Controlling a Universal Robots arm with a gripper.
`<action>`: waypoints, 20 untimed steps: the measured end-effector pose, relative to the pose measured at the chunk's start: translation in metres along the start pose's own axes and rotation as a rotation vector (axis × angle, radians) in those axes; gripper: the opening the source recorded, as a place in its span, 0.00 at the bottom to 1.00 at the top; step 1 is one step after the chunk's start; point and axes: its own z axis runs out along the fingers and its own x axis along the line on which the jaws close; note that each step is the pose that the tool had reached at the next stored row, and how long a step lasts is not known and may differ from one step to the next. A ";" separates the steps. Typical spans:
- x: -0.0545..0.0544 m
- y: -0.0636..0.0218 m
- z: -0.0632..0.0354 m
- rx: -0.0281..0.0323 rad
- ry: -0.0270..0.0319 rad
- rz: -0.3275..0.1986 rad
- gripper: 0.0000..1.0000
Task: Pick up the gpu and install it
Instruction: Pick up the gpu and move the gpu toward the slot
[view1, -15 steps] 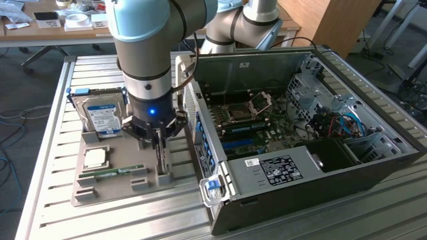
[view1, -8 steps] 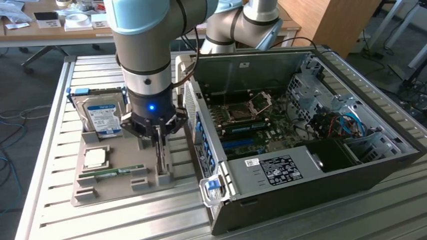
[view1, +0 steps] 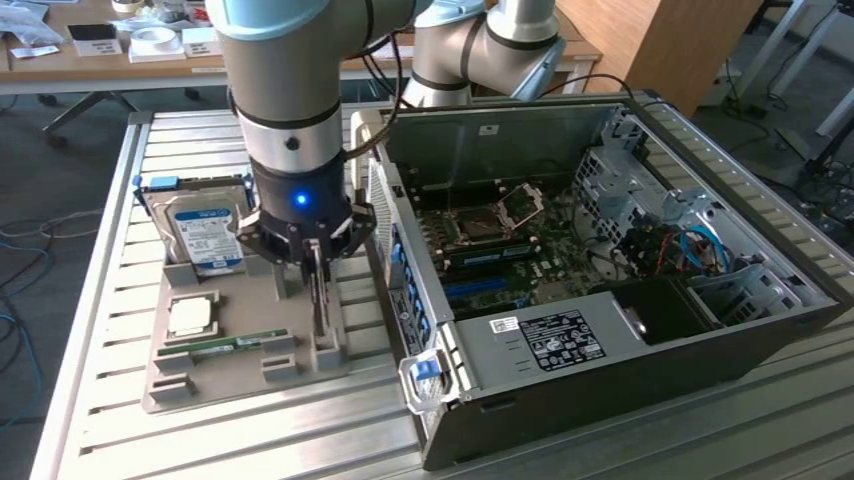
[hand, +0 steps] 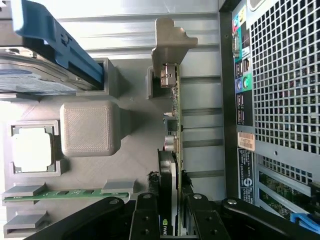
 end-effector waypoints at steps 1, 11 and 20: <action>0.000 0.0001 -0.0024 0.0000 0.0000 0.000 0.27; 0.000 0.0009 -0.0181 0.0000 0.0001 0.000 0.27; -0.001 0.0013 -0.0265 0.0000 0.0000 0.000 0.27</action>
